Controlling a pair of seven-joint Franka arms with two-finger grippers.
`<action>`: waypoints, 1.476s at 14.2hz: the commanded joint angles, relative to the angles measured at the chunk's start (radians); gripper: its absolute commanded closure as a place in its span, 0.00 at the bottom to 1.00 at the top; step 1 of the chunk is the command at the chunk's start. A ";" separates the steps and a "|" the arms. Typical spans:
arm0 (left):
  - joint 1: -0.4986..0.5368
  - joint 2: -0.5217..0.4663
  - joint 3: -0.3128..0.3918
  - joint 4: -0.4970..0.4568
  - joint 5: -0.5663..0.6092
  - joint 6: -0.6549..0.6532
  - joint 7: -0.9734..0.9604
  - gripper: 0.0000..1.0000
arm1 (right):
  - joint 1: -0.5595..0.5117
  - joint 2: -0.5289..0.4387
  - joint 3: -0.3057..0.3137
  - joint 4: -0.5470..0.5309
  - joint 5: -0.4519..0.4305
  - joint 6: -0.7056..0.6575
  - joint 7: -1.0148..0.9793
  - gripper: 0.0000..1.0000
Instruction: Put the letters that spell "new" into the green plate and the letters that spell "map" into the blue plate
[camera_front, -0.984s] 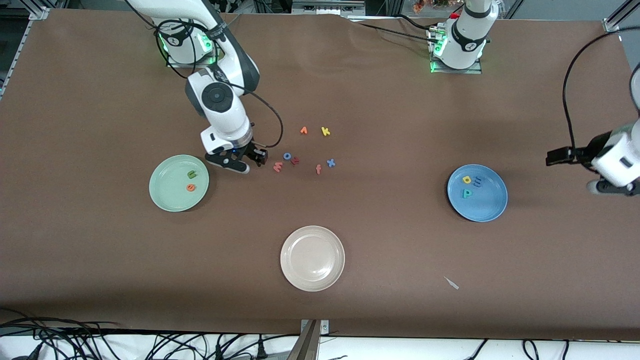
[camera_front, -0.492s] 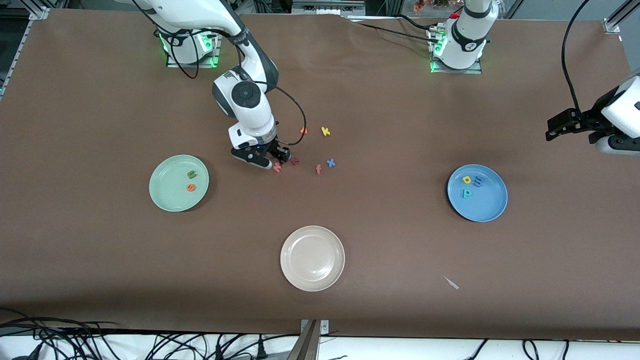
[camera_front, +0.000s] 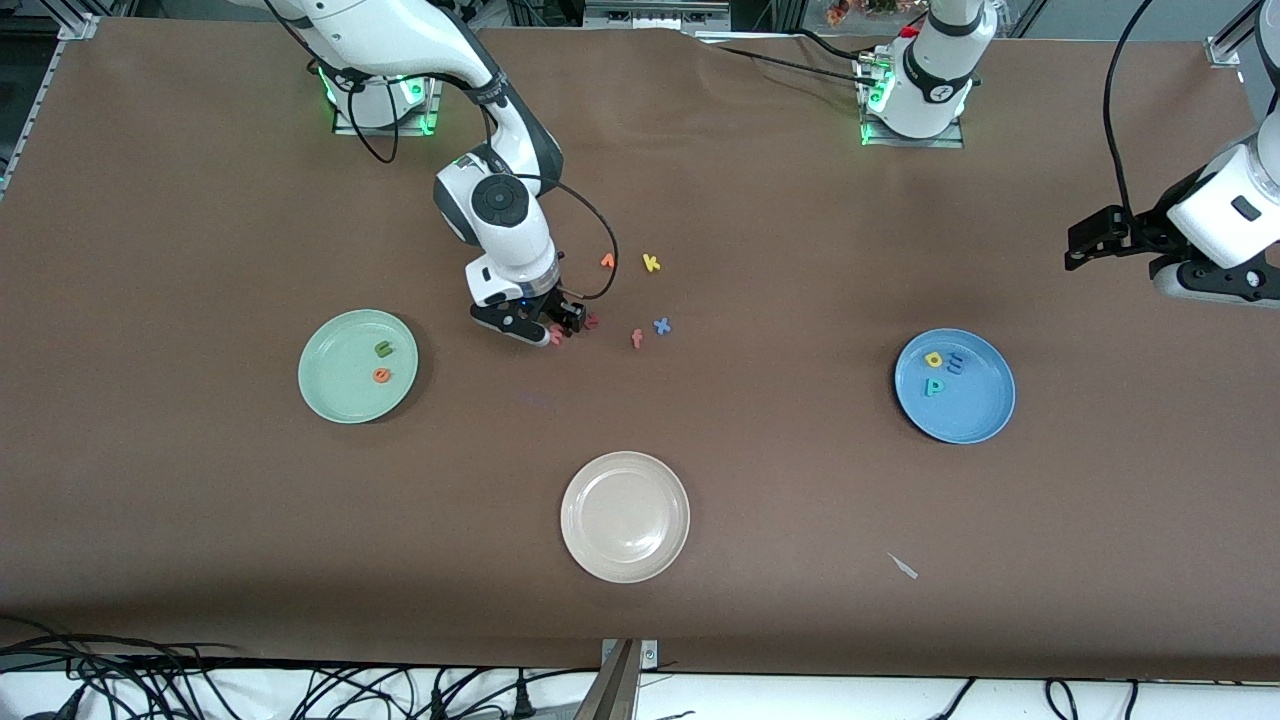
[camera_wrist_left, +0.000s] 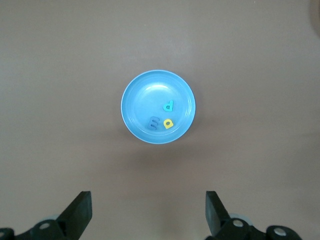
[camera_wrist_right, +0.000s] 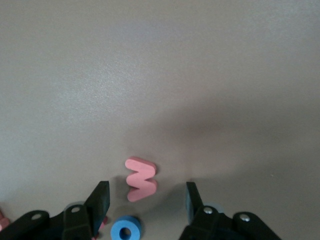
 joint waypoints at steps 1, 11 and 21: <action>0.010 -0.011 0.000 0.027 -0.011 -0.034 0.009 0.00 | 0.008 0.026 -0.005 0.023 -0.007 0.012 0.015 0.31; 0.011 -0.008 0.000 0.049 -0.013 -0.034 0.009 0.00 | 0.005 0.020 -0.022 0.021 -0.027 0.003 -0.005 0.95; 0.010 -0.006 -0.003 0.049 -0.013 -0.034 0.009 0.00 | -0.001 -0.153 -0.290 0.144 -0.004 -0.502 -0.656 0.94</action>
